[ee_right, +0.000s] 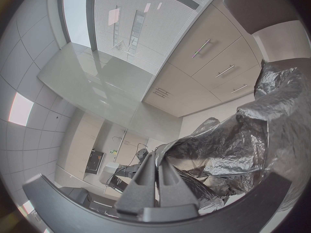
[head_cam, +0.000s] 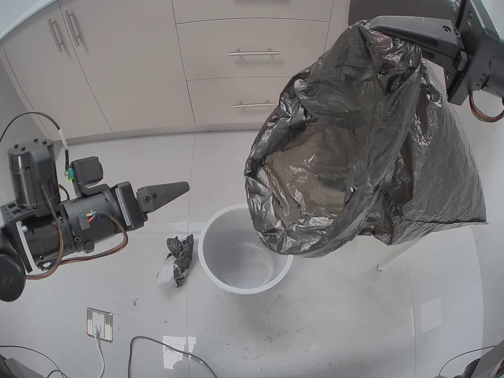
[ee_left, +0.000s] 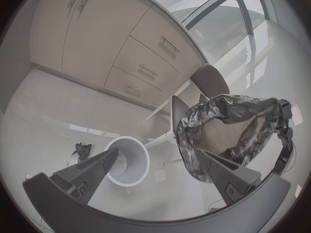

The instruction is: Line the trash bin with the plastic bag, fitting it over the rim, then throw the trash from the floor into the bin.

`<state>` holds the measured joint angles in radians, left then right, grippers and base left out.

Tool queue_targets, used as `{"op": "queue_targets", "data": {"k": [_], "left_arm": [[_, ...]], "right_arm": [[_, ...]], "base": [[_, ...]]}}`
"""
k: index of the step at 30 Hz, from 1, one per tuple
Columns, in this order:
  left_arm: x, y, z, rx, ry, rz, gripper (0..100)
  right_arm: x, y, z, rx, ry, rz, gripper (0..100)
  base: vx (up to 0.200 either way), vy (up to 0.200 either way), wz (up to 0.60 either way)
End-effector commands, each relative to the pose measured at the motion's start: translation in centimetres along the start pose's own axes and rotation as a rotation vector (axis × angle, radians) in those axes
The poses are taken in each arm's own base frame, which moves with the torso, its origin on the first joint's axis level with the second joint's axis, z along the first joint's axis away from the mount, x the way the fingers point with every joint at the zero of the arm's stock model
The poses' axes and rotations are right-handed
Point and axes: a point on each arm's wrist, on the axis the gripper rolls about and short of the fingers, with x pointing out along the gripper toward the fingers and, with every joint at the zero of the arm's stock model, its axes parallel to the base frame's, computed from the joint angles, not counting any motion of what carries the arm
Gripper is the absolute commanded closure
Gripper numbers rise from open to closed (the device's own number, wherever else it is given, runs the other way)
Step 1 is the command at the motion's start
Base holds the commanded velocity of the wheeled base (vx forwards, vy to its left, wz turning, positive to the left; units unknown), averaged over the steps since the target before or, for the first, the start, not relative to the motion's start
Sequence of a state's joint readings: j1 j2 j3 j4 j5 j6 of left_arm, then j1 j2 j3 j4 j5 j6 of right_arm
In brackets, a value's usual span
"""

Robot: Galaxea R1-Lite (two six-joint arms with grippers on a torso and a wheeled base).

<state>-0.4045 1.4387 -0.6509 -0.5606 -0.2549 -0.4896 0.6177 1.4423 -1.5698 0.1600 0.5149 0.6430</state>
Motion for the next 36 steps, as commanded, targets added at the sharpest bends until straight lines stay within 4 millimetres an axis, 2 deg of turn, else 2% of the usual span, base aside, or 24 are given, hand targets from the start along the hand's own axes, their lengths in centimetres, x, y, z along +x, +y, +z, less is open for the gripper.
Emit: {"op": "queue_targets", "data": {"k": [1,9,14,21,25,36], "left_arm": [[2.3,0.3,0.2,-0.016,0.026,0.002,0],[5.6,-1.9,-0.1,-0.039,0.072,-0.078,0],[7.9,-3.9,-1.5,-0.028,0.113,-0.158,0],[10.6,-5.3,-3.5,-0.026,0.147,-0.217,0],[11.2,-5.3,-3.5,-0.056,0.147,-0.213,0],[11.3,-5.4,-3.3,-0.057,0.140,-0.216,0]], "right_arm": [[-0.5,0.7,-0.2,-0.005,0.001,0.018,100],[-0.5,1.5,-0.8,0.037,0.026,0.055,100],[-0.8,1.8,-0.8,0.032,0.019,0.061,100],[-0.8,1.8,-0.7,0.027,0.017,0.062,100],[-0.9,1.9,-0.7,0.025,0.014,0.065,100],[-1.1,2.0,-0.7,0.021,0.011,0.066,100]], "base": [[0.000,0.000,0.00],[0.000,0.000,0.00],[0.000,0.000,0.00],[0.000,0.000,0.00],[0.000,0.000,0.00],[0.000,0.000,0.00]]}}
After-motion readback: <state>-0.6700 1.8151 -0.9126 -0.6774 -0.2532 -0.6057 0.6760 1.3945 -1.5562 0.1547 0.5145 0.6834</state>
